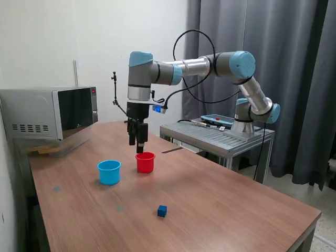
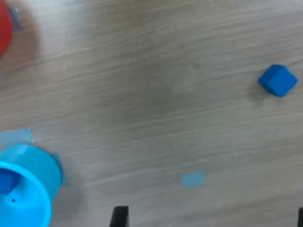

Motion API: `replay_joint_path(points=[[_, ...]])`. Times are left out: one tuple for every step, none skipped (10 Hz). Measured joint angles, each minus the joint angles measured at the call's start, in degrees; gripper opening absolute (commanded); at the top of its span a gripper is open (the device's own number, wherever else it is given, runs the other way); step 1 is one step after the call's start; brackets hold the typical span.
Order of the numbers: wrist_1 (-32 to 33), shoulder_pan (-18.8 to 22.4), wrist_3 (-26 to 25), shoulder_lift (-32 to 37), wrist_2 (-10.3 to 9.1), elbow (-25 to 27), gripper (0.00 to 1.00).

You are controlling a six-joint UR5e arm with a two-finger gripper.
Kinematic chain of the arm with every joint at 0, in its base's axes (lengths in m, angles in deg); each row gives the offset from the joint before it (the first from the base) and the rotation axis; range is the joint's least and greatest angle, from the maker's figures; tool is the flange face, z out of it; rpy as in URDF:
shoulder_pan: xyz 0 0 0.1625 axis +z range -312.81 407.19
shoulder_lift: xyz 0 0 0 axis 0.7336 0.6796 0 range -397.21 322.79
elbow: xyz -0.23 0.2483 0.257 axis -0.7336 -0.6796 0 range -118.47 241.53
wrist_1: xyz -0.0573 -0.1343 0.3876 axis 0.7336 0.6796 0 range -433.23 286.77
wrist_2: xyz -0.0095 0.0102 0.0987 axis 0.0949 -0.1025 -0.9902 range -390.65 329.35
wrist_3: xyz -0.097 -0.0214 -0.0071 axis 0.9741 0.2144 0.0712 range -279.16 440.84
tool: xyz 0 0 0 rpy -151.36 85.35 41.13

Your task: Place red objects in the red bin, and blue objects in the blue bin.

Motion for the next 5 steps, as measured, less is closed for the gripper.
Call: replay_joint_path(points=[[-0.7, 0.3, 0.7, 0.8, -0.02, -0.4, 1.0], [-1.5, 0.6, 1.1, 1.4, -0.04, -0.9, 1.0], [-2.0, 1.1, 1.5, 2.0, -0.05, -1.3, 1.0], [-2.3, 1.7, 1.8, 2.5, -0.04, -1.6, 1.0], [-2.4, 2.4, 2.0, 2.8, -0.01, -1.9, 1.0]])
